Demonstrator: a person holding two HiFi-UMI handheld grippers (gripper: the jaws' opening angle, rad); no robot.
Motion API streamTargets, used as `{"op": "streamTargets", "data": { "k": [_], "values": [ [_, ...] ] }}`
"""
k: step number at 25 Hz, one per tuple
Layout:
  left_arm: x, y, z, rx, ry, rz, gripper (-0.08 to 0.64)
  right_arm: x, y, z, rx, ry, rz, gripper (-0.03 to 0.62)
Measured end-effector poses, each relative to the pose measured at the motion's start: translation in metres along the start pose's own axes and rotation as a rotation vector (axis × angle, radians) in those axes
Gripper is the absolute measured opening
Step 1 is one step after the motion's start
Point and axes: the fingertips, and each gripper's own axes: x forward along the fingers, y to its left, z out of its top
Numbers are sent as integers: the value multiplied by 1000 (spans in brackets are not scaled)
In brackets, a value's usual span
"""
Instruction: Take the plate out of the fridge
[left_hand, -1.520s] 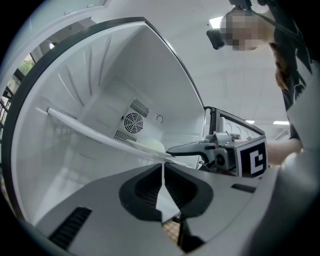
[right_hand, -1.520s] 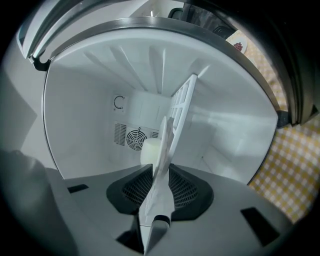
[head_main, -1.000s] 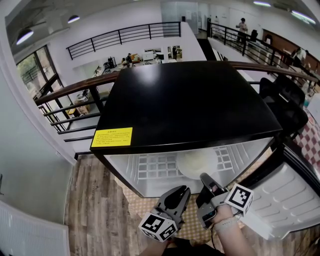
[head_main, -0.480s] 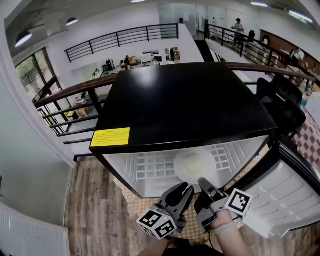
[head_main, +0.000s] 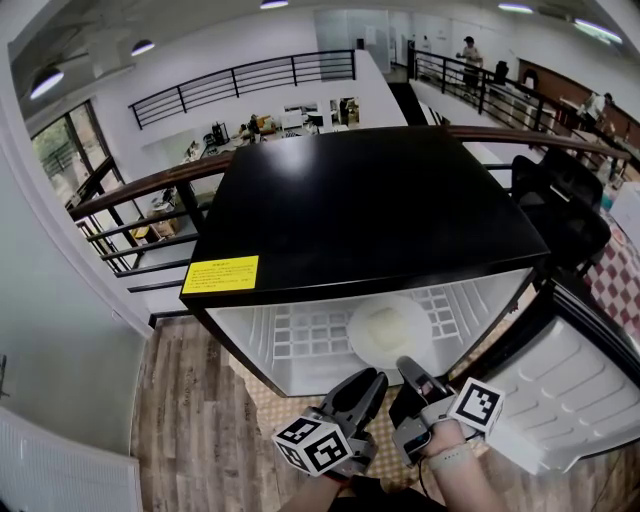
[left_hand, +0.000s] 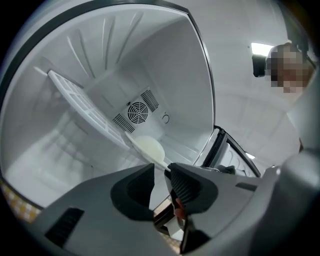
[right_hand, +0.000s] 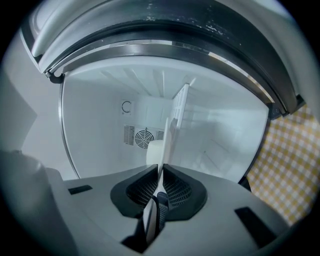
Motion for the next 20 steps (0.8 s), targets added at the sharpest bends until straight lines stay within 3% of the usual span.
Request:
{"op": "streamTargets", "data": {
  "k": [10, 12, 14, 20],
  "values": [
    [7, 0, -4, -8, 14, 29, 95, -1, 0, -2, -80, 36, -3, 55],
    [7, 1, -5, -3, 20, 29, 95, 0, -2, 4, -72, 22, -16, 66],
    [7, 1, -6, -4, 23, 27, 95, 2, -6, 9, -53, 15, -22, 127],
    [6, 0, -8, 7, 38, 25, 95, 12, -11, 10, 4, 36, -27, 129]
  ]
}}
